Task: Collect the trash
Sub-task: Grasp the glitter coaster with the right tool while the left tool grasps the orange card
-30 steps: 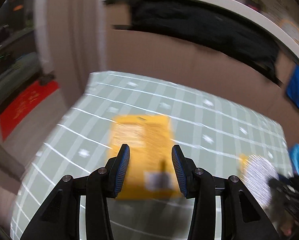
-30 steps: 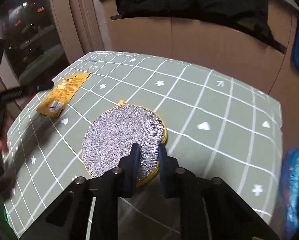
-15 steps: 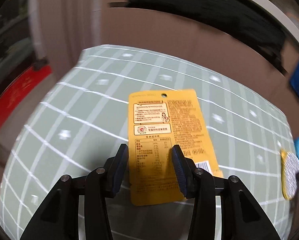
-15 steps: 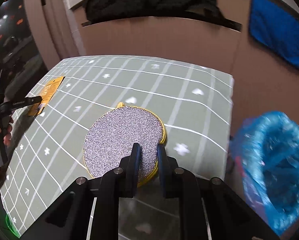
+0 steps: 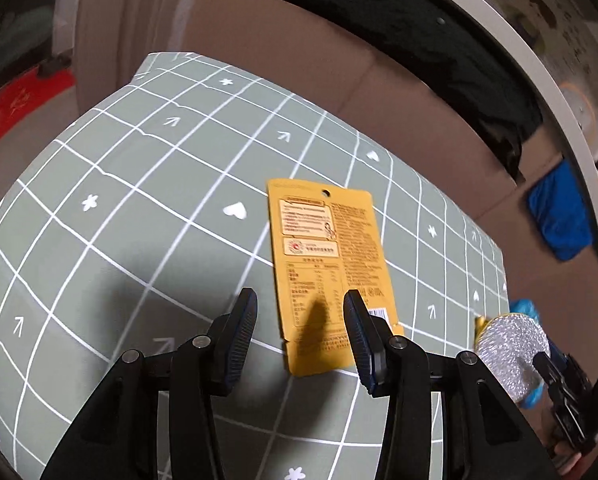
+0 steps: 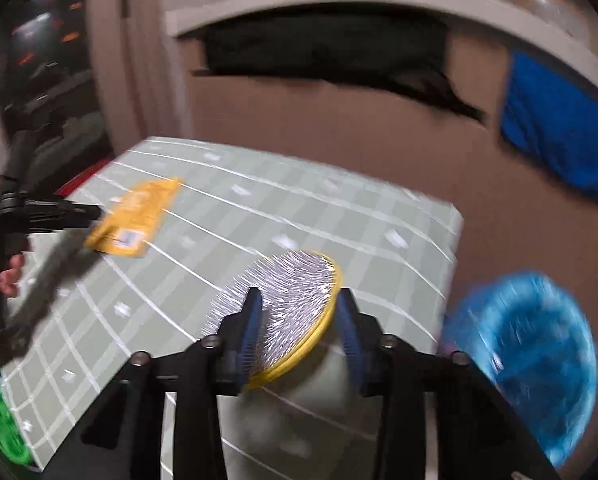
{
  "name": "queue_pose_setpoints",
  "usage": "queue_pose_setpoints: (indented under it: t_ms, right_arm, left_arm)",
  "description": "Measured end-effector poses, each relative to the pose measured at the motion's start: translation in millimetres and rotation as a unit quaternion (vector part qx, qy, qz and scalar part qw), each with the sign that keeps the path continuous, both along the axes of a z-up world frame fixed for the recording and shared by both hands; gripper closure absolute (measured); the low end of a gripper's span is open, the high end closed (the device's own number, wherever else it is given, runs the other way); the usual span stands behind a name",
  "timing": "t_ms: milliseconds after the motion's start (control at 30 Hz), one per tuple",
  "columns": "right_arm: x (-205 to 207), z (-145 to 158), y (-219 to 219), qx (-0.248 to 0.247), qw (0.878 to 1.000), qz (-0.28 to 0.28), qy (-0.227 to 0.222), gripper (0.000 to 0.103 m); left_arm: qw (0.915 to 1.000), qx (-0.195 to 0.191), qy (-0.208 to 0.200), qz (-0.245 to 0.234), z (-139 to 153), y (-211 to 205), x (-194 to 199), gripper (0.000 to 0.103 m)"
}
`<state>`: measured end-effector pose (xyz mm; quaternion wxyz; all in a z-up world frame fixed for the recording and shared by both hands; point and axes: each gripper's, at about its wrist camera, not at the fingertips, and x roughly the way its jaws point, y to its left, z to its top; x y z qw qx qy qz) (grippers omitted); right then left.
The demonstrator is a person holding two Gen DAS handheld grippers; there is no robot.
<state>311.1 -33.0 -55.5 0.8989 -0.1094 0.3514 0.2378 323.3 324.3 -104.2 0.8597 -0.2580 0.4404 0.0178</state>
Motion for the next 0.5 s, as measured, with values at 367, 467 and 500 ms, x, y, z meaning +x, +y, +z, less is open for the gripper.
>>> queue_pose_setpoints:
  t_ms: [367,467,500]
  right_arm:
    - [27.5,-14.1,140.2,0.03,0.985,0.142,0.095,0.078]
    - [31.5,-30.3,161.1,0.025,0.981,0.16,0.111,0.079]
    - [31.3,-34.8,162.9,0.022,0.98,0.162,0.11,0.079]
  left_arm:
    - [0.9997,-0.024,0.005,0.01,-3.8,14.6,5.8,0.058]
    - [0.9994,-0.032,0.007,0.008,-5.5,17.0,9.0,0.058]
    - [0.9995,-0.03,0.006,0.007,-5.7,16.7,9.7,0.058]
